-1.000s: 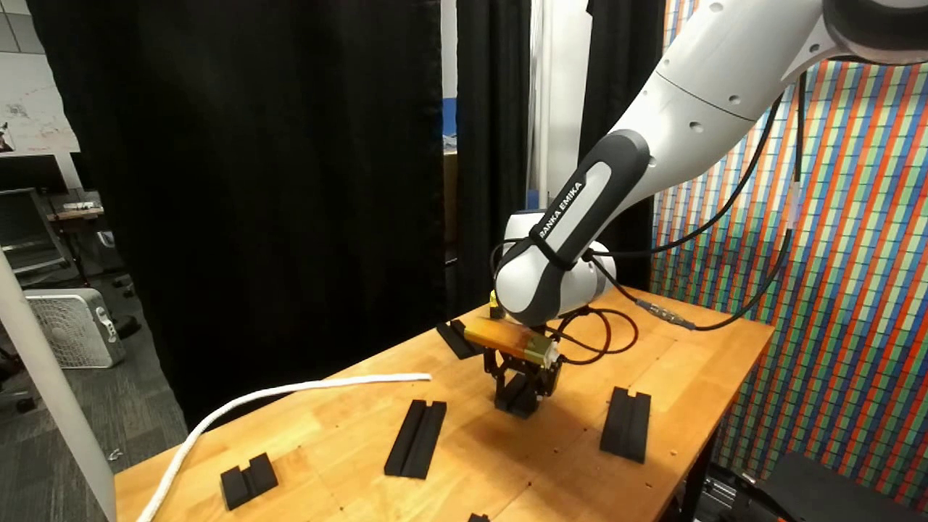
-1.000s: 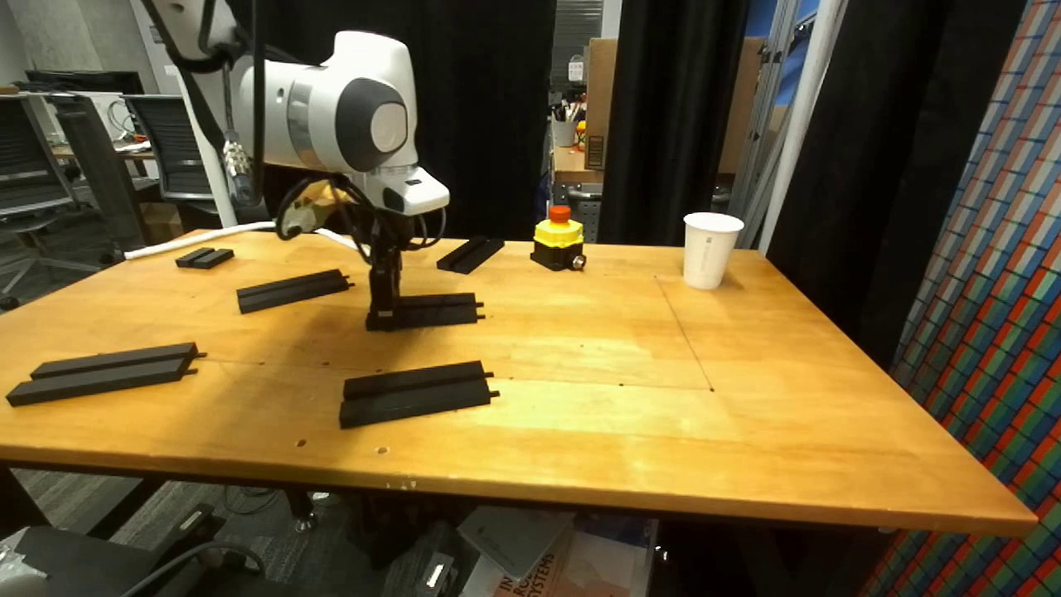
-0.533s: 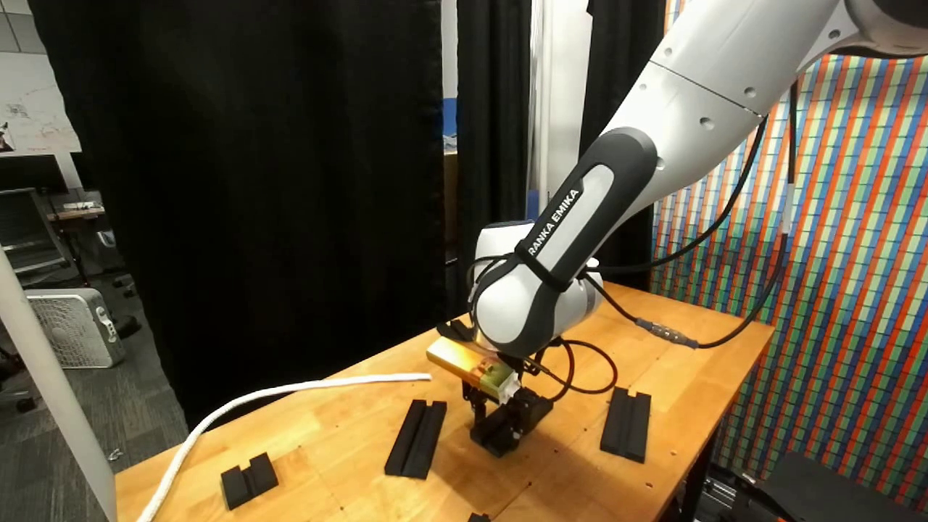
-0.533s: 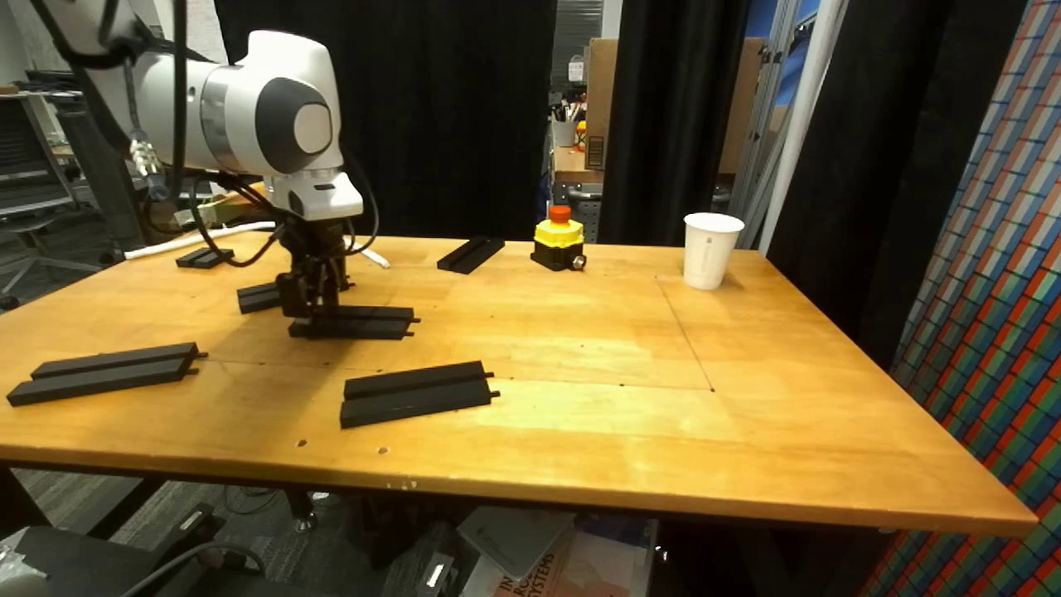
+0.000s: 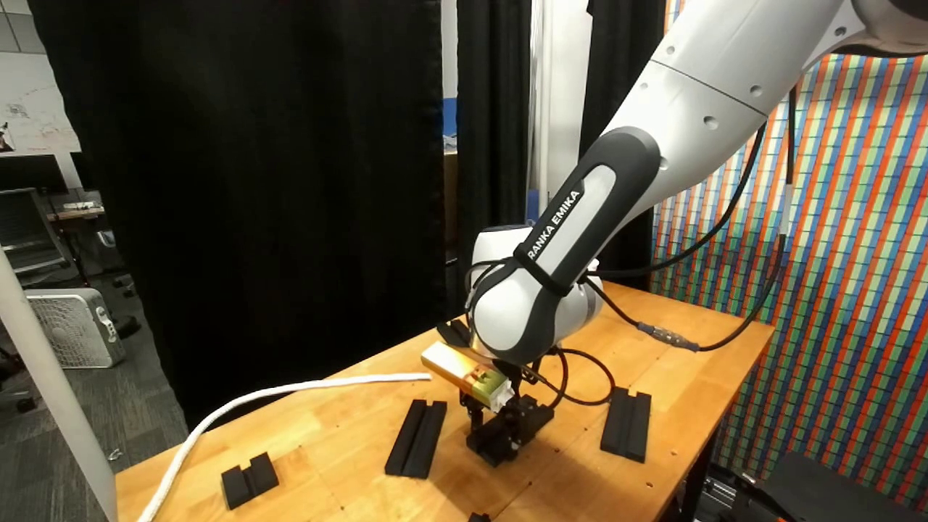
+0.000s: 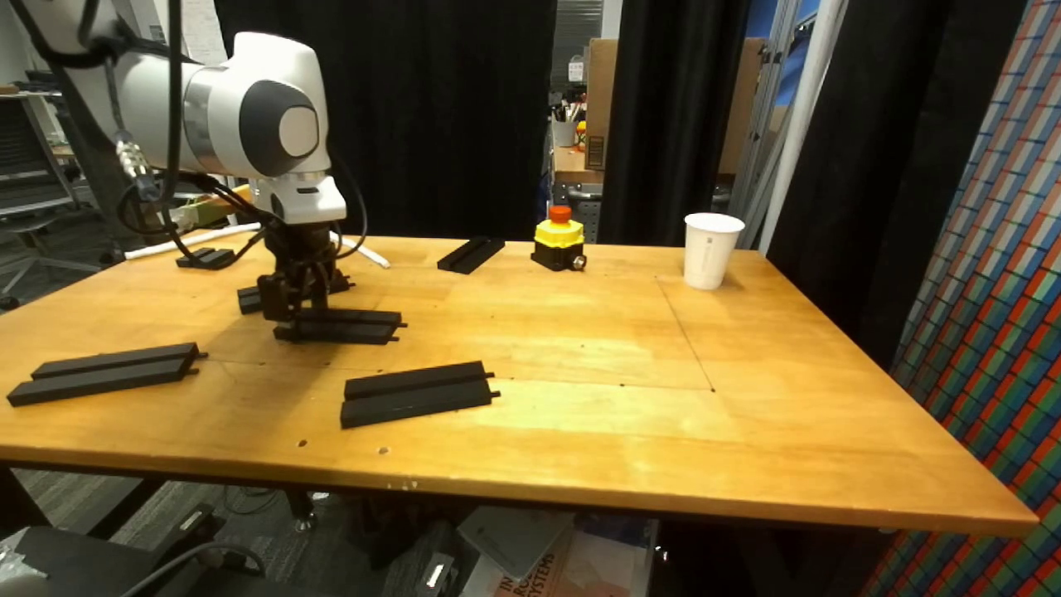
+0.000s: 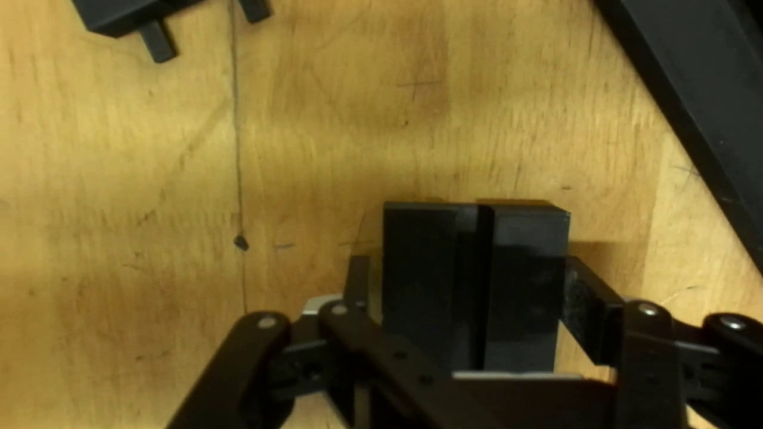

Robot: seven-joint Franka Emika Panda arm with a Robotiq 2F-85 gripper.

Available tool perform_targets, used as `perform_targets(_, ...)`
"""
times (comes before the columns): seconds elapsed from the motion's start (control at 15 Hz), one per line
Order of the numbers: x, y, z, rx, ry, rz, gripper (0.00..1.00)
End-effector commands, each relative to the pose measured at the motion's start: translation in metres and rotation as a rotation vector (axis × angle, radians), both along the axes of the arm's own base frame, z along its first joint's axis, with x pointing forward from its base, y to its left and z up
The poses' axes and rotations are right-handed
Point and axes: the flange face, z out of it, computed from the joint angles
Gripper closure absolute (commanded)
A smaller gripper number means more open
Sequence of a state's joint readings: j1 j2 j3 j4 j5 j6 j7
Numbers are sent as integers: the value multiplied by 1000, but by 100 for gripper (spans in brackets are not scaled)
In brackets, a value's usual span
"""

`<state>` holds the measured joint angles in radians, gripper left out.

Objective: Arrange the black objects on the table

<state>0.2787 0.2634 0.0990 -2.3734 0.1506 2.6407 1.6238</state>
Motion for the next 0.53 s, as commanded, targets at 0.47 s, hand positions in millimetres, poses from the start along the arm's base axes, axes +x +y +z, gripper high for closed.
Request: perform_targets(0.47,4,-34,60,-94,-56,148,0)
